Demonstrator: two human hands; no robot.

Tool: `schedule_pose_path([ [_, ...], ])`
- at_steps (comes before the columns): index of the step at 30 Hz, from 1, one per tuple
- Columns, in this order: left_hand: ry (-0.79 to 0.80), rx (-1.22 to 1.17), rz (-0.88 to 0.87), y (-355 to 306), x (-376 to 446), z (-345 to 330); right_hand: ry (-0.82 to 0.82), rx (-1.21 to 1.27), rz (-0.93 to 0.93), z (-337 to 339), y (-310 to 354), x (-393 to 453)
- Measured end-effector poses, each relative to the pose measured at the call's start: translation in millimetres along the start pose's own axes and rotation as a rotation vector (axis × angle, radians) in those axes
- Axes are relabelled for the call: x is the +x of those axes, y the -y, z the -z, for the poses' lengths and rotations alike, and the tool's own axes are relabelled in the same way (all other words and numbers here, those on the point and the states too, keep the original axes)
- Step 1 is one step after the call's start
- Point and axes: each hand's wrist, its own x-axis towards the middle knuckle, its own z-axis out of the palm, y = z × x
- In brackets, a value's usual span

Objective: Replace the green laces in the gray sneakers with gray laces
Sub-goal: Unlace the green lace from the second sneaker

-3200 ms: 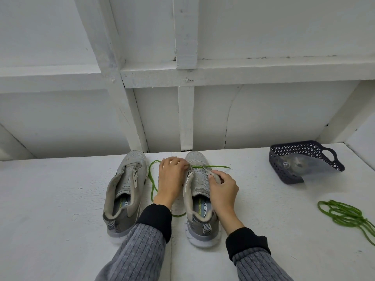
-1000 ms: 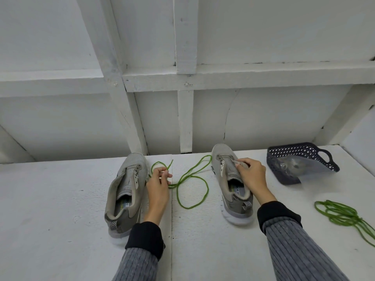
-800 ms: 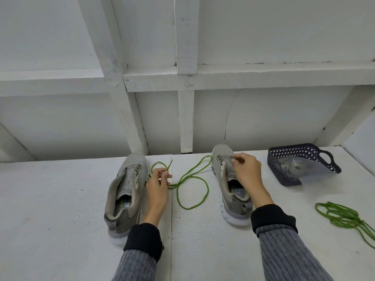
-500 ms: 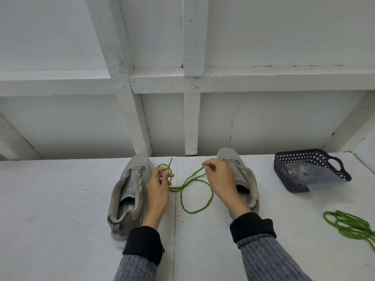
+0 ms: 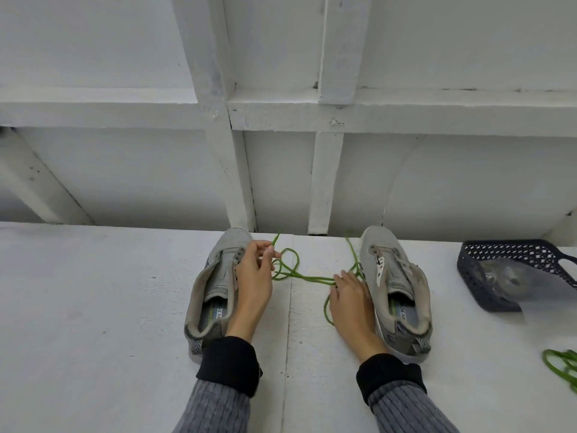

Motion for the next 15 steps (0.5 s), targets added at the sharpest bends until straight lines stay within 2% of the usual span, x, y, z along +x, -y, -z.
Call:
schedule_pose_path([
  [7,-0.004,0.076,-0.013,7,2,-13,0.062,0.197,0.026,-9,0,-3],
  [9,-0.009,0.078,-0.009,8,2,-14,0.03,0.198,0.053,-10,6,-3],
  [11,-0.02,0.065,-0.004,9,3,-14,-0.021,0.185,0.131,-12,13,-1],
  [13,-0.02,0.047,0.004,9,2,-13,0.0,0.161,0.231,-16,19,4],
  [15,-0.016,0.037,0.005,9,2,-11,0.028,0.143,0.253,-18,22,9],
])
